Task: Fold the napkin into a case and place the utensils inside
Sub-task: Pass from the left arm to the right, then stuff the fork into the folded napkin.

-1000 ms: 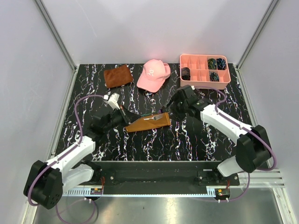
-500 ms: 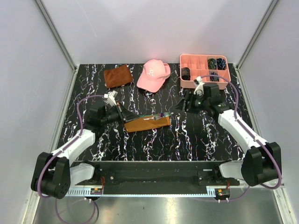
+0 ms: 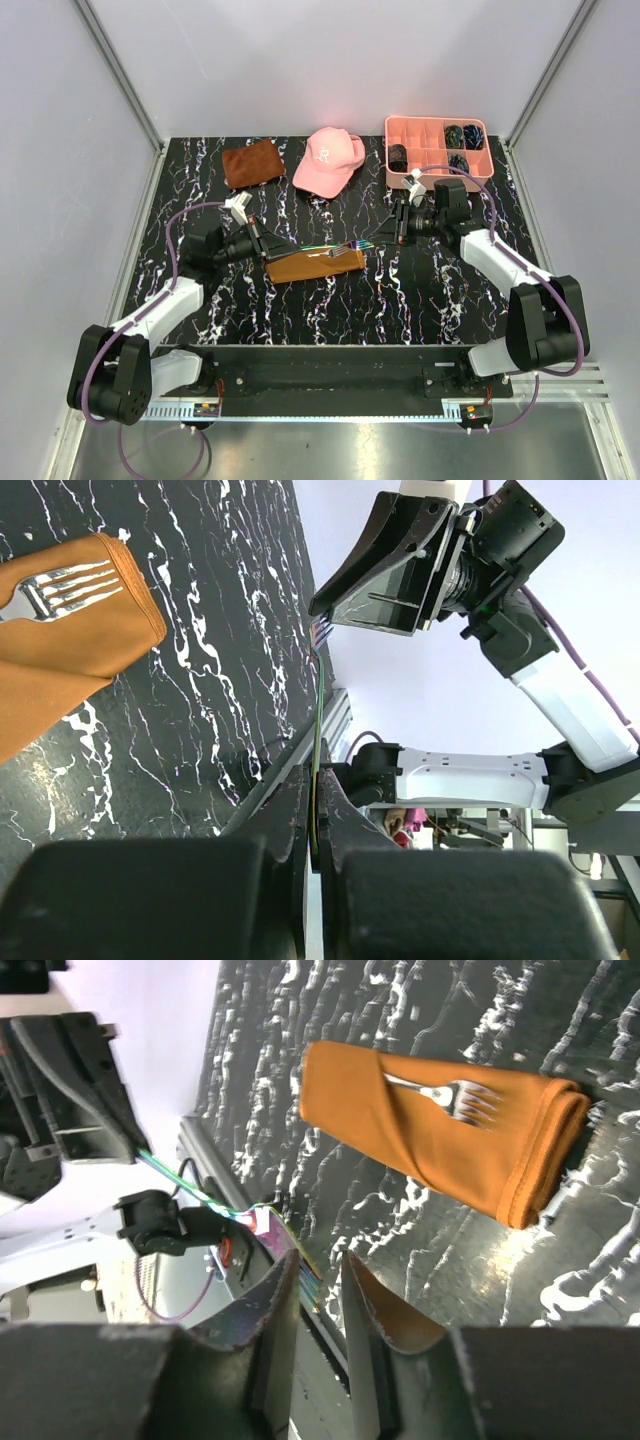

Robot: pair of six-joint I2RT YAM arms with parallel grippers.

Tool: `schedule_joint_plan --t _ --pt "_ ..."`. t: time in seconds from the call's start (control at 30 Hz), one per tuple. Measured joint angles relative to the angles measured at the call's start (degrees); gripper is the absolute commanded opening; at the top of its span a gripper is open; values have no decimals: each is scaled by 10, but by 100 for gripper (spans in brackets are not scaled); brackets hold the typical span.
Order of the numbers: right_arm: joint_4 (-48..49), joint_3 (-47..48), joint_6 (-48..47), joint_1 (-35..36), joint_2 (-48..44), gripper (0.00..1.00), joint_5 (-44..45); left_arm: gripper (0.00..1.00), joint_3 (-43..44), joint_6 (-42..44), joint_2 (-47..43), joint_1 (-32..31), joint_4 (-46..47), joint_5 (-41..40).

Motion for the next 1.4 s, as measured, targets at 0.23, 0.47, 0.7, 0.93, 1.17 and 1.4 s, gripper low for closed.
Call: schedule_joint_plan --t 0.23,0.47,0.7,0.93,1.17,1.4 --pt "88 -26 45 -1 4 26 -48 0 -1 -11 2 3 14 8" --pt "127 -54 67 -1 7 0 -79 0 -1 -16 8 3 17 13" --pt "138 -59 73 -2 7 0 -71 65 21 38 12 5 -69 -11" --pt "41 -35 -30 -31 7 0 20 35 61 125 -6 22 -293 -177" --pt "-32 7 -115 -61 13 0 70 1 61 159 49 28 -338 -261" --pt "-75 16 -164 -73 43 0 82 0 61 171 106 28 -339 -289"
